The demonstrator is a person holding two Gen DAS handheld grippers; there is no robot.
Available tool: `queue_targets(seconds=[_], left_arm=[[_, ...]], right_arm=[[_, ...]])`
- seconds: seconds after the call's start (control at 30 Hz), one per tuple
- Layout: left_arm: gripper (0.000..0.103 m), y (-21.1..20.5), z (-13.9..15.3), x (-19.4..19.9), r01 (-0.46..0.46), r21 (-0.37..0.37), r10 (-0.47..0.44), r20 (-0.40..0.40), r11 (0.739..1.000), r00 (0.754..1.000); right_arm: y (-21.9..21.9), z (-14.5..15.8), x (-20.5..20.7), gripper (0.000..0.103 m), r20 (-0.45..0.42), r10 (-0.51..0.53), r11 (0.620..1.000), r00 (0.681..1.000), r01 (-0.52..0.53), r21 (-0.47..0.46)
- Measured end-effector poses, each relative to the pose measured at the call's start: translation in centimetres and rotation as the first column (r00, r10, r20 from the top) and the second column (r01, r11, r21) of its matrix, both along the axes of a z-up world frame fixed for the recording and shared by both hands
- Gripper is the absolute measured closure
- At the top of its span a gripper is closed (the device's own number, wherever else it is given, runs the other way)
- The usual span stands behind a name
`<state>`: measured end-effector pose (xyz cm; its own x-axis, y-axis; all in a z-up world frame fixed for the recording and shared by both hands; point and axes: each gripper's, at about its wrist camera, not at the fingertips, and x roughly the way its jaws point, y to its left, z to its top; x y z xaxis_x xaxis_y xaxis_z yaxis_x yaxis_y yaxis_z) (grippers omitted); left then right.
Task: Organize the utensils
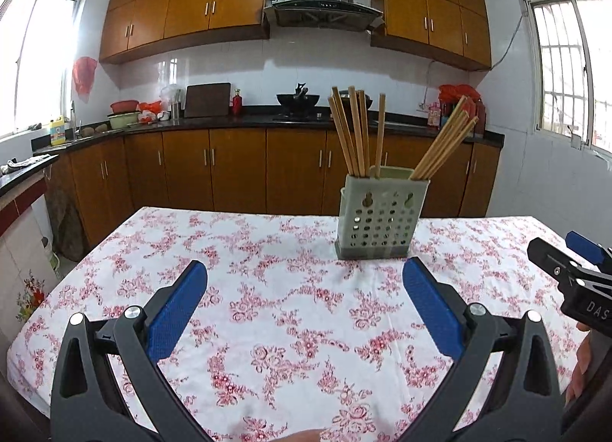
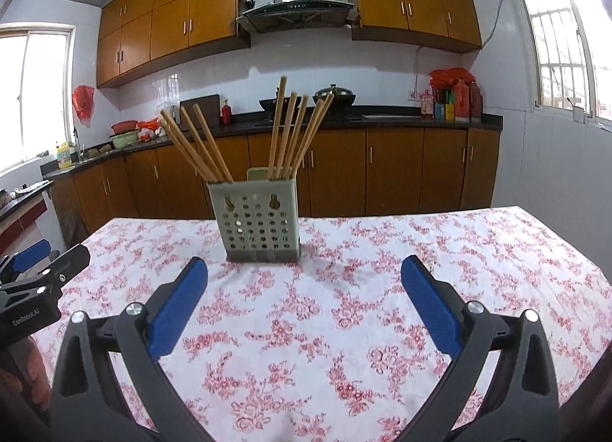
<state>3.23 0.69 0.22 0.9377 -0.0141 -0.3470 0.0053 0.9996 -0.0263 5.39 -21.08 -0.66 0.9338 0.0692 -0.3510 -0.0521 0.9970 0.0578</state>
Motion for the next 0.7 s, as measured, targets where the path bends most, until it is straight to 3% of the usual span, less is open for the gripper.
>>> queue_targets(seconds=[0.7], left_arm=[[0.002,0.20,-0.58,-0.07,-0.008,-0.017,0.007,-0.024,1.000,1.000]], right_arm=[[0.34,-0.60,0.05,0.004,-0.001,-0.004,1.000,1.000,0.004,-0.019]])
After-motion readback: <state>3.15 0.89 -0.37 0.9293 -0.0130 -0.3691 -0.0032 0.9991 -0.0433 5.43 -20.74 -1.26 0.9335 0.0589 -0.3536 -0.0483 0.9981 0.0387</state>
